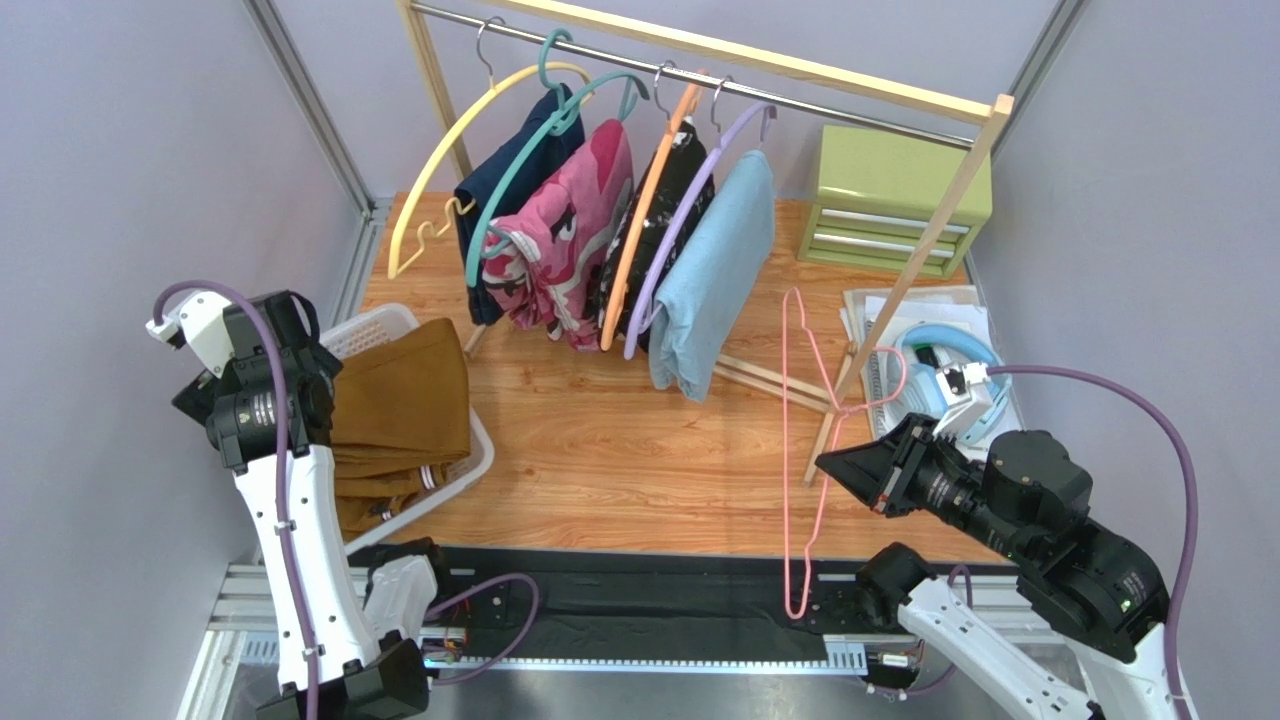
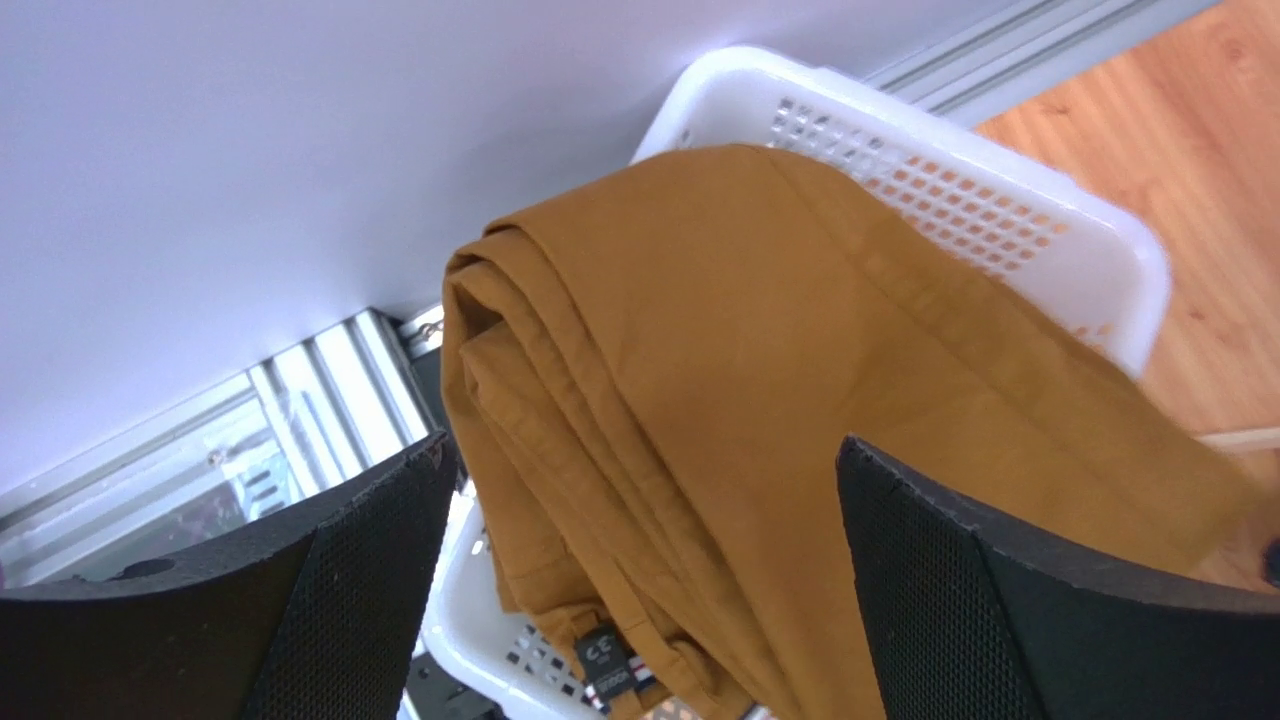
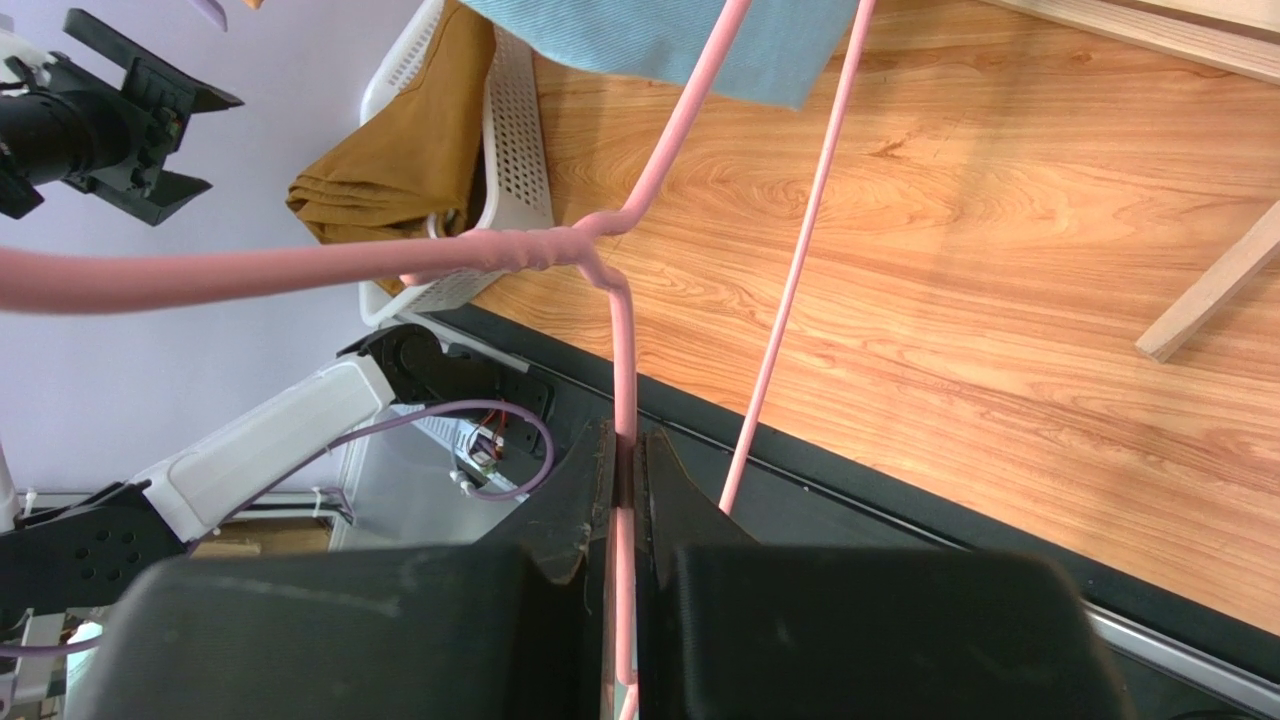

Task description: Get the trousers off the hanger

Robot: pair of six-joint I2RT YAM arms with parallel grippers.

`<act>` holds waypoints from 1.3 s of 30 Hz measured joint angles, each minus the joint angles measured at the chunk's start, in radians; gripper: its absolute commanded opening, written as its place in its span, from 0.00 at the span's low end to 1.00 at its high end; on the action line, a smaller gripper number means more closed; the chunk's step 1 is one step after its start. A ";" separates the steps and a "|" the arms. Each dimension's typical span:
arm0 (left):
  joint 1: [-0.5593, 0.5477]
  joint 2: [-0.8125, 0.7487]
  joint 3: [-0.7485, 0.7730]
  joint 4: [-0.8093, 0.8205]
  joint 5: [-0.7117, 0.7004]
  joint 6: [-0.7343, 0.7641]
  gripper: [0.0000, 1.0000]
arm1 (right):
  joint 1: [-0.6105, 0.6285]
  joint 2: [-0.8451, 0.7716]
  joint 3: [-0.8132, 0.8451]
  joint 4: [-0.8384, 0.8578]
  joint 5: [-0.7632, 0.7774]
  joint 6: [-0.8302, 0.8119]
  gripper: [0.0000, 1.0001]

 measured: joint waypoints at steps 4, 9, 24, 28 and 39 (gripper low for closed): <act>0.001 0.001 0.092 -0.026 0.087 0.009 1.00 | 0.000 0.020 0.001 0.002 -0.011 0.001 0.00; 0.001 -0.067 0.140 0.001 0.401 0.038 0.89 | 0.000 0.071 0.029 0.003 -0.021 -0.008 0.00; -0.139 -0.181 0.186 0.139 1.039 -0.017 0.85 | 0.000 0.273 0.214 0.058 0.062 -0.066 0.00; -0.148 -0.172 0.189 0.249 1.164 -0.061 0.86 | 0.000 0.346 0.271 0.096 0.099 -0.077 0.00; -0.385 -0.049 0.361 0.419 1.318 -0.071 0.86 | 0.000 0.578 0.471 0.220 0.214 -0.132 0.00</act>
